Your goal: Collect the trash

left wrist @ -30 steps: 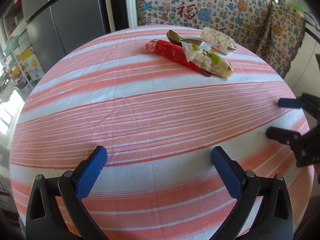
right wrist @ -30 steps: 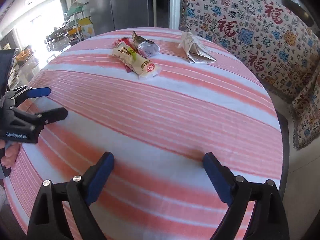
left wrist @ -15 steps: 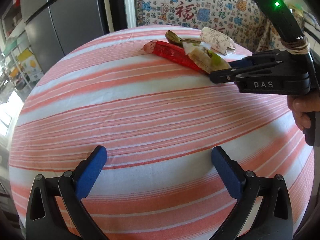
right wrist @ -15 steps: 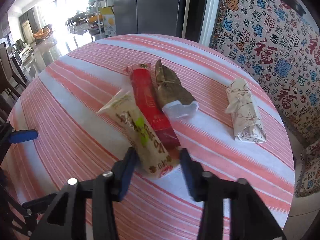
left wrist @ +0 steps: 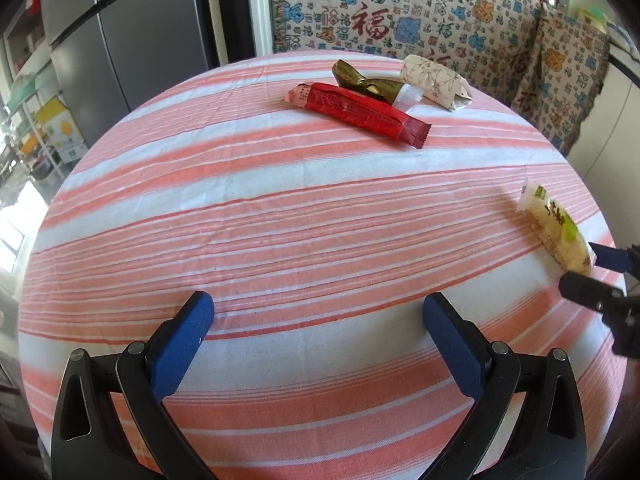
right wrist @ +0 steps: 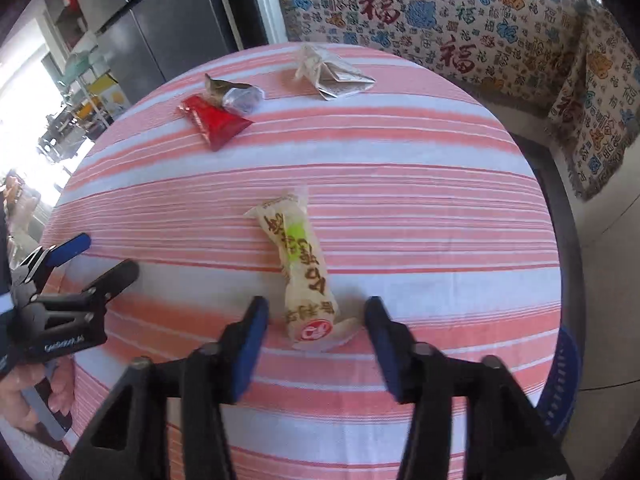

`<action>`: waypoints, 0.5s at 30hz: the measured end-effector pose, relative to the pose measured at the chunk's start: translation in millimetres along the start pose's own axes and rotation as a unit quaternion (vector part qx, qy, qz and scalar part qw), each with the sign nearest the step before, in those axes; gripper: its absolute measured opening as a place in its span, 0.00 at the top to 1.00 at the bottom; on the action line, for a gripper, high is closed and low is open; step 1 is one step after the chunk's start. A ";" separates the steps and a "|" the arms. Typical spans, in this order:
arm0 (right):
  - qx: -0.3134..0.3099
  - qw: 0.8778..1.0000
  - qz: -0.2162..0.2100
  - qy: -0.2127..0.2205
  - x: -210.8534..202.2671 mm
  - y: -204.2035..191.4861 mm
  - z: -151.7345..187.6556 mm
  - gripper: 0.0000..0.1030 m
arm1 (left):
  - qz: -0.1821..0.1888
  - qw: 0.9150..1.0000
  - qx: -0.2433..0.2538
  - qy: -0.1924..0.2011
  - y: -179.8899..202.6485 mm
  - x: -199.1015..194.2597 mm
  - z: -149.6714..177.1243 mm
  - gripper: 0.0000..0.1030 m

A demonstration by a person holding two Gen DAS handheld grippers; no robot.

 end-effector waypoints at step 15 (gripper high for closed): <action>-0.038 0.995 0.045 0.081 10.4 -11.7 6.9 0.21 | 0.038 0.998 -0.053 -0.019 10.5 -9.8 -15.8 0.01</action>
Point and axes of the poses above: each gripper's, at about its wrist camera, not at the fingertips, and x roughly the way its jaws point, y to its right, z to its underside, the point moved 5 cm from there along x, roughly the way its jaws point, and after that the axes turned 1 degree about y, right-handed, at the moved point
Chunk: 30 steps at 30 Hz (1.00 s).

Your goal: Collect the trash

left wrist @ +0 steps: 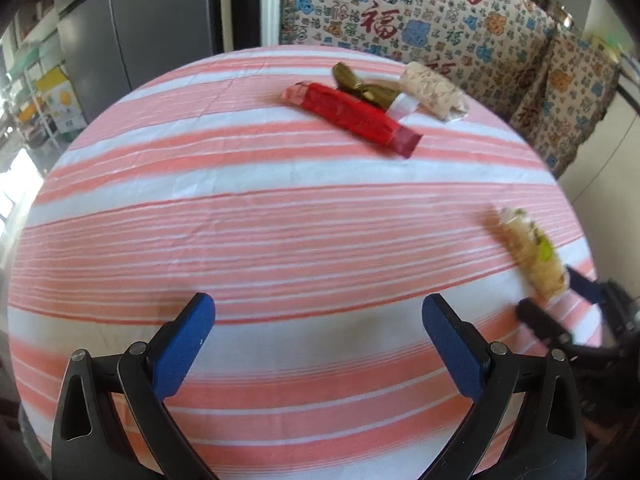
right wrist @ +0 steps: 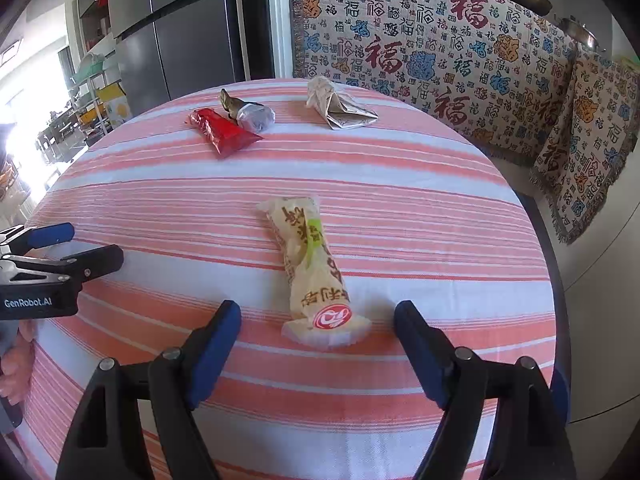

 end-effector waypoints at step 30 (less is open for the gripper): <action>0.000 1.000 0.003 0.006 -1.1 -0.4 7.8 0.20 | 0.026 0.992 0.123 -0.029 -8.1 -17.6 13.8 0.74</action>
Point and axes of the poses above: each gripper's, at about its wrist camera, not at the fingertips, and x roughly the way its jaws point, y to its right, z to its underside, the point moved 5 cm from there along x, roughly the way its jaws point, and after that the axes turned 1 degree about y, right-handed, at the moved point
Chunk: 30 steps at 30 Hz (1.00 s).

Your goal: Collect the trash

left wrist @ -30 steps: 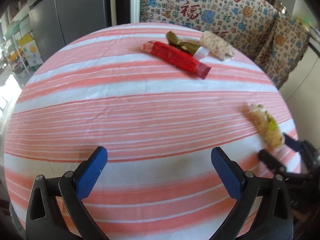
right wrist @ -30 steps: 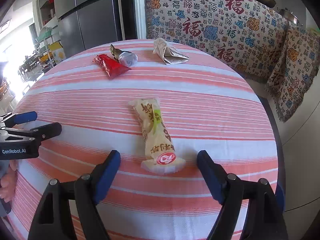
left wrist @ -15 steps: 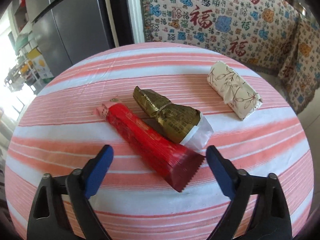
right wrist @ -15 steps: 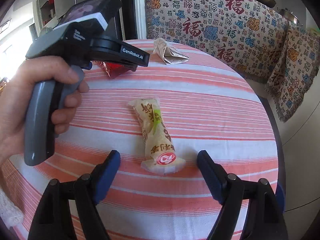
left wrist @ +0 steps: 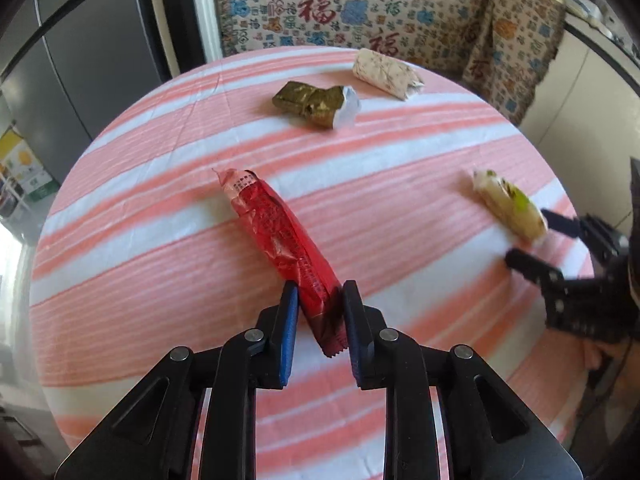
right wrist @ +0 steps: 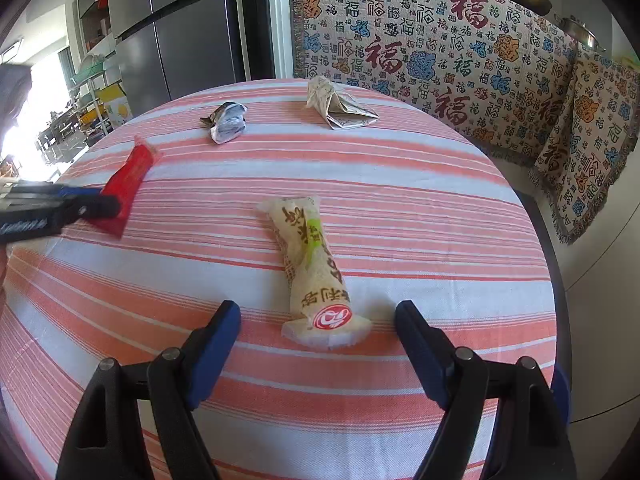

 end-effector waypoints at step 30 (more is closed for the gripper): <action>-0.003 0.996 -0.067 -0.054 -6.8 25.0 4.7 0.12 | -0.061 0.994 -0.092 0.019 -46.3 3.0 29.1 0.02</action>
Point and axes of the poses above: each gripper's, at about its wrist camera, not at the fingertips, and x roughly the way its jaws point, y to its right, z to its underside, the point moved 5 cm from there along x, roughly the way its jaws point, and after that the axes turned 1 degree about y, right-handed, at the moved point
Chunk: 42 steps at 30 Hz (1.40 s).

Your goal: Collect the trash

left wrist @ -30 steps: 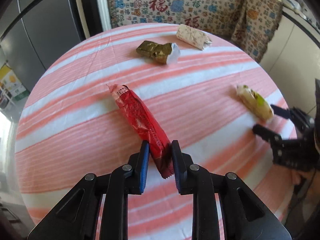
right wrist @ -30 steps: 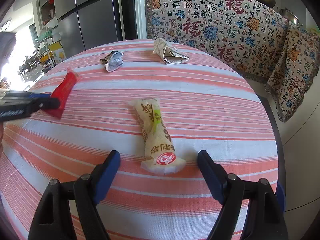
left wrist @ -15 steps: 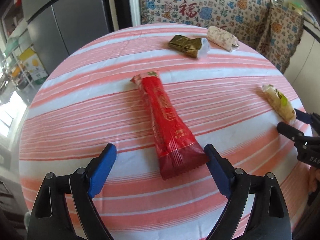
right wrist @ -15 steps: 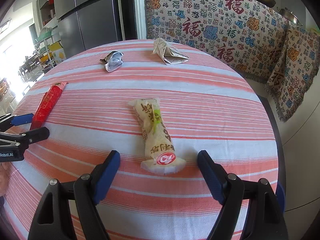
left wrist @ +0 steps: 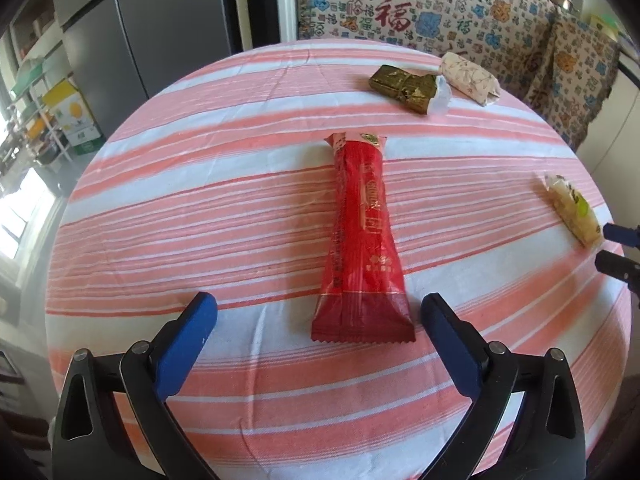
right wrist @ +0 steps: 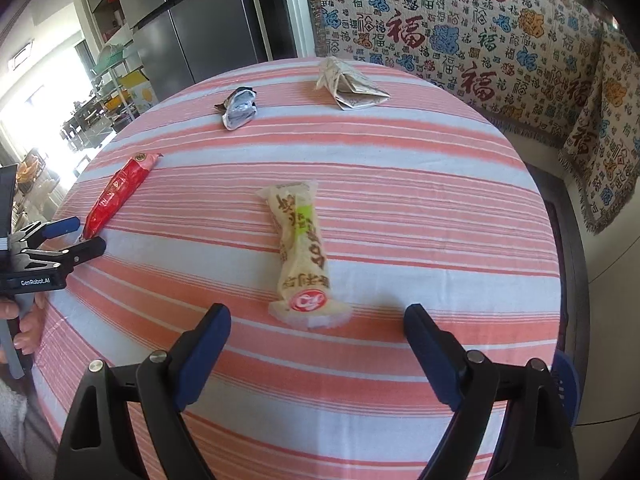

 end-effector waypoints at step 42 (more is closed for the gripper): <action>0.113 0.994 0.009 -0.006 -94.4 99.8 19.4 0.91 | 0.199 0.974 0.110 0.007 209.5 -76.8 -31.1 0.84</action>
Point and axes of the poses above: each gripper's, at about its wrist camera, not at the fingertips, and x roughly the way its jaws point, y to its right, z to its underside, the point moved 5 cm from there along x, roughly the way its jaws point, and after that the axes turned 1 degree about y, right-handed, at the moved point
